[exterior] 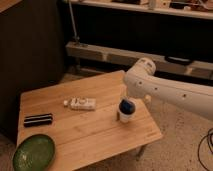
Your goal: Drag the ceramic bowl in a circle
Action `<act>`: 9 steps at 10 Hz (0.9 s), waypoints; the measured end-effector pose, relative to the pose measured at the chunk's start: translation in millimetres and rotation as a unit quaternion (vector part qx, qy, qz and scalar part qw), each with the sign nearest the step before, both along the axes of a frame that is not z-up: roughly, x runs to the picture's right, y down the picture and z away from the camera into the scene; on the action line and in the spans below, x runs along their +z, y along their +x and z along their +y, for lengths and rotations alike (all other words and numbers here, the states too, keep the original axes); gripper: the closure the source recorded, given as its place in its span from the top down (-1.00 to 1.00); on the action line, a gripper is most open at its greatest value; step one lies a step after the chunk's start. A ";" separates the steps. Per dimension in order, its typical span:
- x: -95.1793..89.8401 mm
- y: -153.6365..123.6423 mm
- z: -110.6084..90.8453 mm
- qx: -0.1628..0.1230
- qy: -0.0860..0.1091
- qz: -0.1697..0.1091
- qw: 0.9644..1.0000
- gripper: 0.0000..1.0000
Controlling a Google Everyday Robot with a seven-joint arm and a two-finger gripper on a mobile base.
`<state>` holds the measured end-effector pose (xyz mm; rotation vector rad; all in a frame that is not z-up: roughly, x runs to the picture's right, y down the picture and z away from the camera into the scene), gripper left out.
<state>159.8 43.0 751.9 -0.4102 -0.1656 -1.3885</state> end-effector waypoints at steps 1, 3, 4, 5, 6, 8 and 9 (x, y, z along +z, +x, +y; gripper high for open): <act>0.0 0.0 0.0 0.000 0.000 0.000 1.000 0.60; 0.1 -0.2 0.2 -0.001 0.000 0.000 1.000 0.60; 0.1 -3.3 0.8 -0.010 -0.004 -0.009 1.000 0.60; -1.9 -13.9 1.9 -0.034 -0.011 -0.026 0.999 0.60; -7.5 -35.9 6.2 -0.069 -0.024 -0.052 0.996 0.60; -24.5 -76.9 24.2 -0.130 -0.047 -0.095 0.986 0.60; -35.3 -96.2 38.5 -0.156 -0.064 -0.114 0.979 0.60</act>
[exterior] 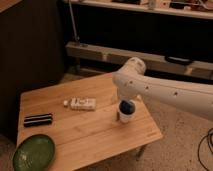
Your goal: Drag the ceramic bowl in a circle
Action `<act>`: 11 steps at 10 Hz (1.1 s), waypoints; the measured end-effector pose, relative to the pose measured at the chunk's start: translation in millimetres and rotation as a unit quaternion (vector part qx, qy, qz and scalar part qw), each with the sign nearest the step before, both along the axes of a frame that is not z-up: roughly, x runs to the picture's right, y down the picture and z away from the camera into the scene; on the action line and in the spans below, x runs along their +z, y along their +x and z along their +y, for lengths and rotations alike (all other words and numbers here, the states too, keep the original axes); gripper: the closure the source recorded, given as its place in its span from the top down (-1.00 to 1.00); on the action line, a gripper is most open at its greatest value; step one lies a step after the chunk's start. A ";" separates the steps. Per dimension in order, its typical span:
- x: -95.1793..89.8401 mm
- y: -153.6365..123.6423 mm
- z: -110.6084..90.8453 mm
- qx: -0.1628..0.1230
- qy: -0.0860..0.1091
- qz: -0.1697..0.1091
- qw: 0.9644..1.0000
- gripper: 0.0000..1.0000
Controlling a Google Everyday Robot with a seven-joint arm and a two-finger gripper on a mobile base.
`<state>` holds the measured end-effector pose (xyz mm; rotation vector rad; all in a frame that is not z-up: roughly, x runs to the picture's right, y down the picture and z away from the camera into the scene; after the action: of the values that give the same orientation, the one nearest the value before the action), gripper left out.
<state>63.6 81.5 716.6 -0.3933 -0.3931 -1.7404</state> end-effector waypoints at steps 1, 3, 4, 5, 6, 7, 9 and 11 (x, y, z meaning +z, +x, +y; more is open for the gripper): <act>-8.2 -24.0 12.2 -0.026 -0.013 -0.026 0.999 0.60; -28.2 -76.9 42.1 -0.088 -0.049 -0.089 0.991 0.60; -37.1 -107.7 55.9 -0.119 -0.067 -0.126 0.983 0.60; -41.7 -136.6 65.5 -0.142 -0.082 -0.161 0.973 0.60; -42.5 -165.8 71.5 -0.164 -0.094 -0.197 0.962 0.60; -39.4 -198.8 75.7 -0.182 -0.108 -0.241 0.947 0.60; -28.7 -233.9 75.2 -0.165 -0.141 -0.311 0.925 0.60; -15.1 -248.3 79.0 -0.132 -0.180 -0.369 0.902 0.60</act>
<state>-184.7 160.5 701.6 -0.0207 -1.2712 -2.0471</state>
